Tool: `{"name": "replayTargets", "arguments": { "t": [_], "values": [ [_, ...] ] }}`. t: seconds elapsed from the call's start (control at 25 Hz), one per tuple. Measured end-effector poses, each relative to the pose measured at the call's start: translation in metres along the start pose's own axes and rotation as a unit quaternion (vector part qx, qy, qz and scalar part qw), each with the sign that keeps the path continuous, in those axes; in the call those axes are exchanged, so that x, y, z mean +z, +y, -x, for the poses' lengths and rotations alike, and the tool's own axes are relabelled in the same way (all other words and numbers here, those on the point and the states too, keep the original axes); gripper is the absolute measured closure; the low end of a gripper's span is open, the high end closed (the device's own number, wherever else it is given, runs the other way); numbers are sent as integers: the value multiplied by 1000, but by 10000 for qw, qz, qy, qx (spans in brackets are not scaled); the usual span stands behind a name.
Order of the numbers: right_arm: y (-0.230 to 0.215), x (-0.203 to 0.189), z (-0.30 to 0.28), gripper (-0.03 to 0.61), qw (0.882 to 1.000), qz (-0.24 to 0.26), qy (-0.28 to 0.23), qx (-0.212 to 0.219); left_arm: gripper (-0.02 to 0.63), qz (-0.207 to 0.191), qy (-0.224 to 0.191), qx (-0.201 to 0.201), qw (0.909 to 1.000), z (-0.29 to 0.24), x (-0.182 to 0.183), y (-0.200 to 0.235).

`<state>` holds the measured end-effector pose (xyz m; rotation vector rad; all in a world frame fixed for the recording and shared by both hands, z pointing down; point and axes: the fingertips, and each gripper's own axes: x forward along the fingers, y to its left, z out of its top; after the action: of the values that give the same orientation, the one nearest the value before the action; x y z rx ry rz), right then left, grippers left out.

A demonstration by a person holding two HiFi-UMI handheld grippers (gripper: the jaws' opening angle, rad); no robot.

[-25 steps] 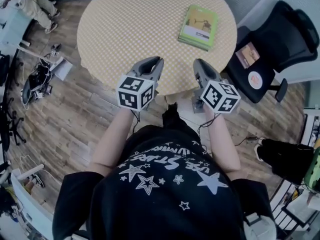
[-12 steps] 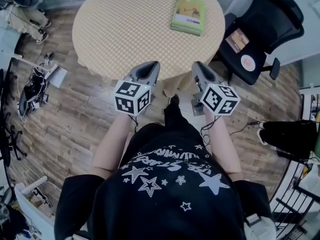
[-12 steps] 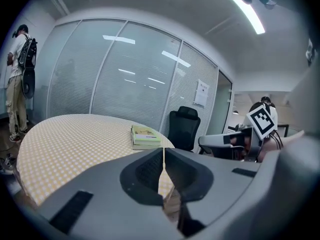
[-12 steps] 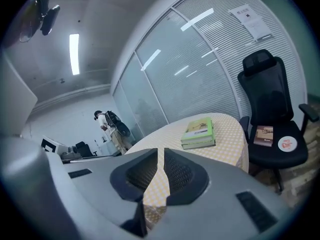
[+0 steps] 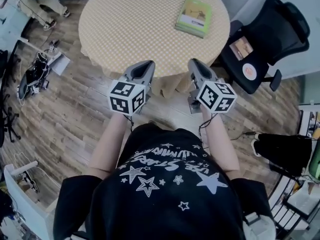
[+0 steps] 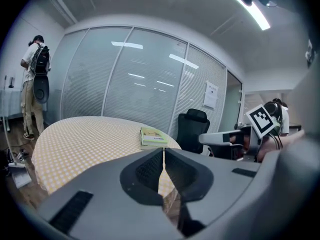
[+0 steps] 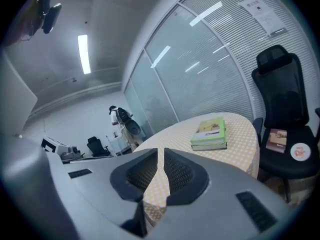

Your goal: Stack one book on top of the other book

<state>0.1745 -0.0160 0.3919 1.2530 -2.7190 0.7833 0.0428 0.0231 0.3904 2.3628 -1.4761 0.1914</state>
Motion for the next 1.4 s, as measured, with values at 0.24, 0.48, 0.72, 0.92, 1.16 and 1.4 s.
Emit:
{"name": "replayTargets", "arguments": {
  "t": [0.24, 0.48, 0.72, 0.92, 1.16, 1.4],
  "values": [
    [-17, 4, 27, 525, 9985, 233, 332, 367, 597, 144, -28, 407, 9991, -3, 0, -35],
    [-35, 8, 70, 535, 9956, 504, 426, 661, 597, 104, -196, 761, 9969, -2, 1, -85],
    [-36, 5, 116, 538, 9909, 766, 438, 1013, 603, 62, -312, 1006, 9944, 16, -10, -140],
    [-37, -4, 152, 543, 9881, 780, 431, 1258, 603, 140, -376, 1225, 9917, 37, -24, -176],
    [-26, -13, 171, 546, 9811, 906, 480, 1643, 603, 132, -377, 1382, 9896, 48, -32, -203],
    [-7, -17, 194, 546, 9801, 882, 419, 1729, 603, 29, -458, 1382, 9893, 72, -30, -220]
  ]
}}
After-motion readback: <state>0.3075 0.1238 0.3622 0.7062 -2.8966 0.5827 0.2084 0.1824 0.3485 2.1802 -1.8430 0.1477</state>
